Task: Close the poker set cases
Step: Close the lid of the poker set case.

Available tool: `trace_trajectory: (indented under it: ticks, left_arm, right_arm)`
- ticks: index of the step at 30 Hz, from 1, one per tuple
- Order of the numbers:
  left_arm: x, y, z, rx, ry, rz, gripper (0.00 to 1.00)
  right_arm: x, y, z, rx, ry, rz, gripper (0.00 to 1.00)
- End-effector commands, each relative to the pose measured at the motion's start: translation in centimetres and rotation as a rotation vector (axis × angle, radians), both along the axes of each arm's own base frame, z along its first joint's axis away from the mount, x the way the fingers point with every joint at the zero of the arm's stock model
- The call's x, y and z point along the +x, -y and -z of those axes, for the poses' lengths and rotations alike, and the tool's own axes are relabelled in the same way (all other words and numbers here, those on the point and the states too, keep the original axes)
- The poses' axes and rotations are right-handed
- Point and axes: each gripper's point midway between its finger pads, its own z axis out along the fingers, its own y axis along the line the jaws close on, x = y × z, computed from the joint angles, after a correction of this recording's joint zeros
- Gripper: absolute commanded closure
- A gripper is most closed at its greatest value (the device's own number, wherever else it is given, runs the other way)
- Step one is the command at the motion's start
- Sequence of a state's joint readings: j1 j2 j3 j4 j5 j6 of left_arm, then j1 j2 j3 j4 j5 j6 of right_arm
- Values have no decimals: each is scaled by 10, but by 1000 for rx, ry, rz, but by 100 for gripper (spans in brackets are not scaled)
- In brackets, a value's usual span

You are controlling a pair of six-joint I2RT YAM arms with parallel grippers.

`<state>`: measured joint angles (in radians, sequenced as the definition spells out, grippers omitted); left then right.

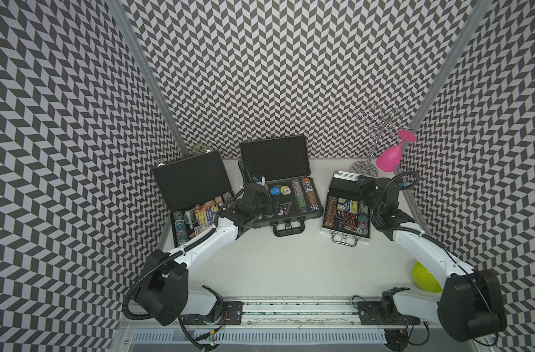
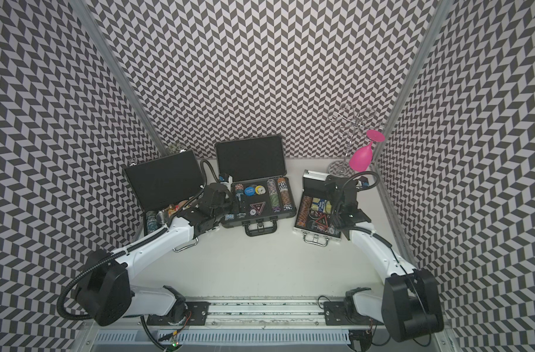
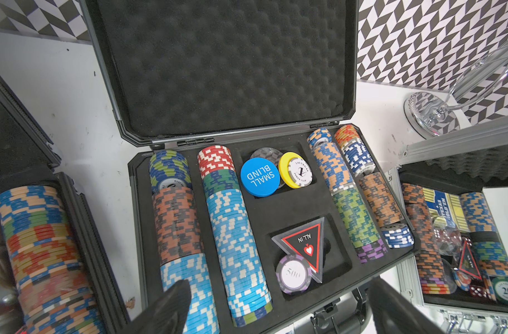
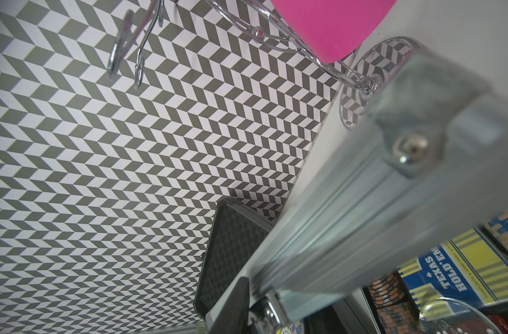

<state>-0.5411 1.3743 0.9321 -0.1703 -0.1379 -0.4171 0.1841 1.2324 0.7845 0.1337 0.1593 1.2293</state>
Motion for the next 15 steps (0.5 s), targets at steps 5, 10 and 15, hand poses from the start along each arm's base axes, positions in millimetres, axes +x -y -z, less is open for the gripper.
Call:
trace_trajectory:
  ticks: [5,10,15]
  left_arm:
    - [-1,-3,-4,-29,2,-33,2]
    - [-3,-8,-9,-31,14,-54,2]
    - [-6,-13,-14,-33,27,-67,2]
  right_arm:
    - [-32,12,49,-58,-137,13,61]
    - [-48,13,69,-44,-168,12,57]
    - [-61,13,83,-35,-187,7,55]
